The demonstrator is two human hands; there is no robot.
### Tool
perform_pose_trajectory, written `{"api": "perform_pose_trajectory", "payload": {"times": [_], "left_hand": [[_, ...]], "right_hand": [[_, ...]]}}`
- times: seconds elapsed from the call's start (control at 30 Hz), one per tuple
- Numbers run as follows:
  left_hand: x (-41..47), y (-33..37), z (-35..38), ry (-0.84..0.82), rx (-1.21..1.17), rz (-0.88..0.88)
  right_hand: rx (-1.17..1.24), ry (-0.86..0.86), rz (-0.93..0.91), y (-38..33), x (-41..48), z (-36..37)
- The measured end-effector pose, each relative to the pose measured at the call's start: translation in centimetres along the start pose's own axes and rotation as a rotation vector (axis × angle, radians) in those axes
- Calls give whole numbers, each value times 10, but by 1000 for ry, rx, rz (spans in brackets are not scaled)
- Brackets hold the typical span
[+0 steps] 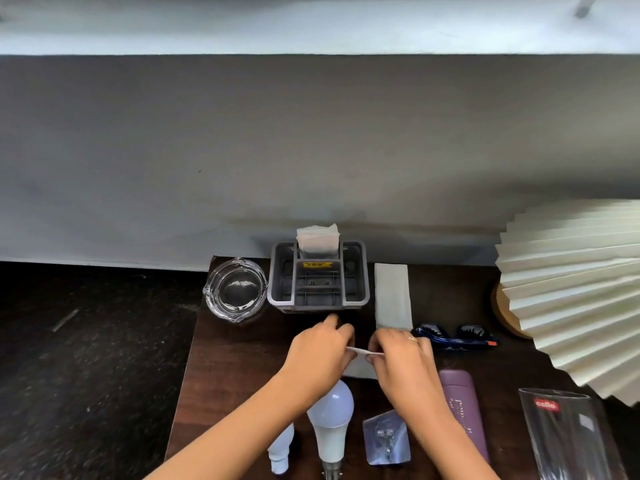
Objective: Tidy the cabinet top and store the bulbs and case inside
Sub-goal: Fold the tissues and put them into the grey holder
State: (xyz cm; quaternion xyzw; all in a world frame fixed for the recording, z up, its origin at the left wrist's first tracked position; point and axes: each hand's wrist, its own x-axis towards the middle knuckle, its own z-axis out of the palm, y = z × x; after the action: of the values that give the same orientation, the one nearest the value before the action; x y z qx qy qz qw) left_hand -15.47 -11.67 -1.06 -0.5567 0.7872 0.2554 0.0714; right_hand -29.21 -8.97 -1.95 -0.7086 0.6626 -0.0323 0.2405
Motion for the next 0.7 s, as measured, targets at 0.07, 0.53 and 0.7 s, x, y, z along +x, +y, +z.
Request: {"api": "perform_pose_trajectory", "payload": {"times": [0.07,0.53,0.7], "left_hand": [[-1,2,-8,21,-137,-45],[14,66,-5,110,-747,-279],[29,91,-3,206,-694,-321]], "right_hand": [[191,-9,58,5,-5,-8],[961,331,604,28,29,-45],[858,266,692,28,59,-44]]}}
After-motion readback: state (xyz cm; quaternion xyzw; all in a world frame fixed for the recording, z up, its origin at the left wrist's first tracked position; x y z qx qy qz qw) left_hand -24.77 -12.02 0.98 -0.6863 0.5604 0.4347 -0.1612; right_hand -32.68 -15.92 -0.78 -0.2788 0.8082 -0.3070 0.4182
